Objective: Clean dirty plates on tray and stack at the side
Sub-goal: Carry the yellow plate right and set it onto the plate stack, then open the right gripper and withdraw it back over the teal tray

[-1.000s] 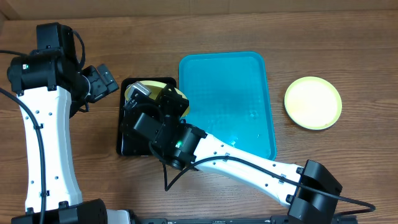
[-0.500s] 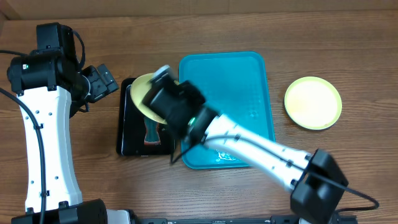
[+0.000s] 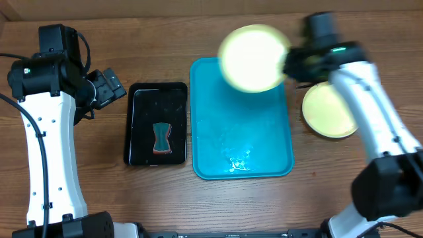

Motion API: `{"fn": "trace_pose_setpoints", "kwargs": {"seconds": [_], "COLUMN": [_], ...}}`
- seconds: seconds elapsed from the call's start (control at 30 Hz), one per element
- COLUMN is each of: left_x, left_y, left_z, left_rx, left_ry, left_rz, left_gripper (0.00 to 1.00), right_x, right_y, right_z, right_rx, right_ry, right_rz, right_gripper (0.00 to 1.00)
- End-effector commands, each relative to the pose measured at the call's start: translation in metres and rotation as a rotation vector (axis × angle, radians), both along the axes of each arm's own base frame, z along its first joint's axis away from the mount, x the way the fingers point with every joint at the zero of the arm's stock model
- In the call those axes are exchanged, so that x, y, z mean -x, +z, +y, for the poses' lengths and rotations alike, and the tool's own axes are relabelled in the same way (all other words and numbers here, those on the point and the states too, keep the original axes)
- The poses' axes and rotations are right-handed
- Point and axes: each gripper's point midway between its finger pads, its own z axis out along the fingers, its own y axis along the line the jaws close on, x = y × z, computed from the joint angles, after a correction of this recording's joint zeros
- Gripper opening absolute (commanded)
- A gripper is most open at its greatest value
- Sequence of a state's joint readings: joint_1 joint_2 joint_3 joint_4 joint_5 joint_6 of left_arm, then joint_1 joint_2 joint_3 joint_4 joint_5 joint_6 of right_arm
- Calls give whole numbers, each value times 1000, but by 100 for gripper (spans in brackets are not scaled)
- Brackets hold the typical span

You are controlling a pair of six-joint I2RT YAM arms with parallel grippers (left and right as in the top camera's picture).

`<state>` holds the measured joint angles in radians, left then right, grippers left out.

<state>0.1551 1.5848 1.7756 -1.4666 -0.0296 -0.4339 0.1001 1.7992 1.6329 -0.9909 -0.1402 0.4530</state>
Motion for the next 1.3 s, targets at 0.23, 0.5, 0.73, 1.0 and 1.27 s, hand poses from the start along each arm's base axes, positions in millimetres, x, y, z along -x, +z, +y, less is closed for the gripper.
{"fn": "trace_pose_setpoints", "kwargs": {"seconds": [0.23, 0.5, 0.73, 1.0, 1.27], "left_x": [-2, -2, -2, -2, -2], "left_y": [5, 5, 5, 5, 5], "left_z": [1, 1, 1, 1, 1], "left_rx": [-5, -5, -5, -5, -5], "left_ry": [-6, -5, -6, -6, -6], "left_rz": [-18, -18, -18, -18, -18], "left_gripper": [100, 100, 100, 100, 100], "right_x": [42, 103, 109, 119, 105], "right_y": [-42, -113, -127, -112, -44], "right_z": [-186, -195, -178, -165, -148], "right_rx": [-101, -138, -131, -85, -28], "right_ry": [-495, -580, -533, -500, -350], "right_rz": [203, 409, 437, 467, 222], "right_gripper": [4, 4, 9, 16, 25]}}
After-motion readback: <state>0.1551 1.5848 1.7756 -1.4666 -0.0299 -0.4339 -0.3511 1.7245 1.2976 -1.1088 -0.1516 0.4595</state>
